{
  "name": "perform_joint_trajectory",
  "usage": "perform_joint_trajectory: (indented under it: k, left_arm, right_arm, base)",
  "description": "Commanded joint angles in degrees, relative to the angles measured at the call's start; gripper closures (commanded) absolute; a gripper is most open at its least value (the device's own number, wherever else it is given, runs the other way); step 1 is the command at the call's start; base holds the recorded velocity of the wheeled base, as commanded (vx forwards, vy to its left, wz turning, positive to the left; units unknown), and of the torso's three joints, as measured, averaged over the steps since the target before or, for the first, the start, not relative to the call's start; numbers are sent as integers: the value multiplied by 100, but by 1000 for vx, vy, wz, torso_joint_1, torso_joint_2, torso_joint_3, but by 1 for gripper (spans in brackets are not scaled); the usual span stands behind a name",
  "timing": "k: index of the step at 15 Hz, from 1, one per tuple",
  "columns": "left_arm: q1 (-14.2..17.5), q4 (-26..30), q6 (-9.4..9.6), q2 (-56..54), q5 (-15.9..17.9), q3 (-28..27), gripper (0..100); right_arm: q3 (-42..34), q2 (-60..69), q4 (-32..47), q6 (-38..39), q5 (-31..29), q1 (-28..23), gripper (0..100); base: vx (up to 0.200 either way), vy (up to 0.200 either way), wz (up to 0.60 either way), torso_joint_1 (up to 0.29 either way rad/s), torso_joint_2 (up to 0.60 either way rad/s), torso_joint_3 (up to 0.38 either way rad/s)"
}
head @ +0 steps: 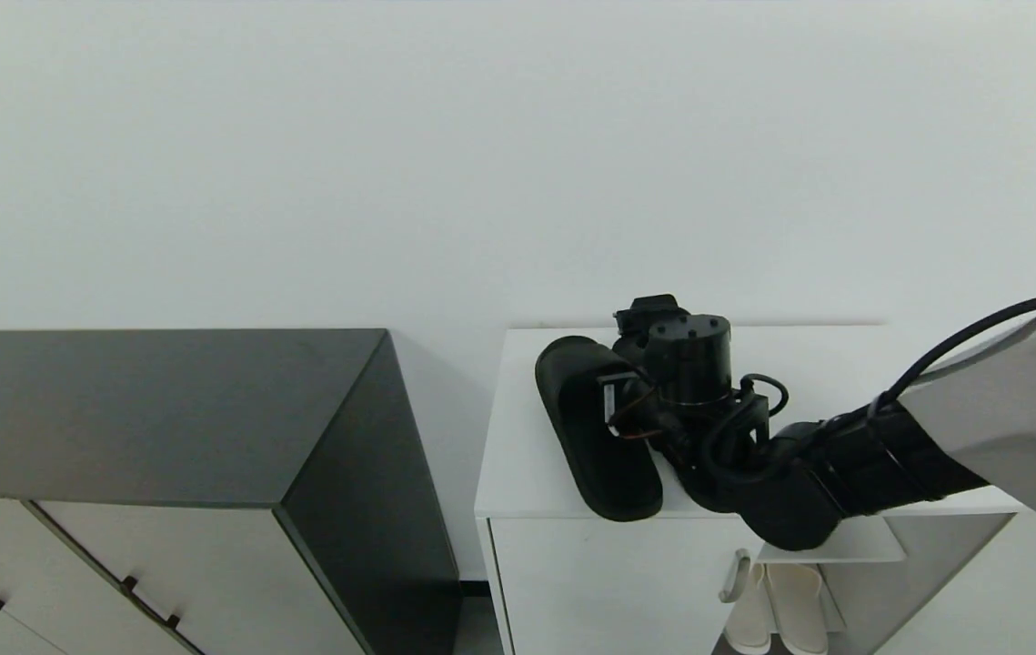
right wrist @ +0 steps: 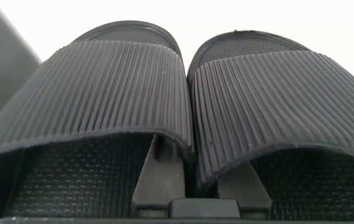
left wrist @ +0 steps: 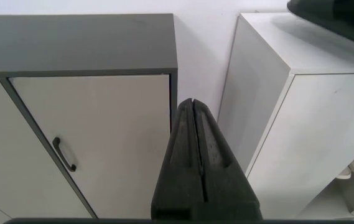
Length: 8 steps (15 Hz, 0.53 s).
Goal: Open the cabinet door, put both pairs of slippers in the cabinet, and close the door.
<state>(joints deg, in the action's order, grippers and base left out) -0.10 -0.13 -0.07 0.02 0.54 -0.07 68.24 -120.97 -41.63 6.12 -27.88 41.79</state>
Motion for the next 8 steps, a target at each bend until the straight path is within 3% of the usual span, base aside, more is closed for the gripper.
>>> perform_joint_trajectory:
  k: [1,4,8]
  left_arm:
    - [1,-4,-1,6,-1,7,100]
    - [1,-4,7,6,-1,-1,100]
    - [1,-4,7,-2,-1,-1,100]
  right_arm:
    - [-821,706,-12,38,-7,303,100]
    - [-1744,1541,-3,153,46,514,100]
    - [-2043,1699,-12,126,37,778,100]
  base:
    - [0,0,0,0,0,0]
    - [0,0,0,0,0,0]
    - [0,0,0,0,0,0]
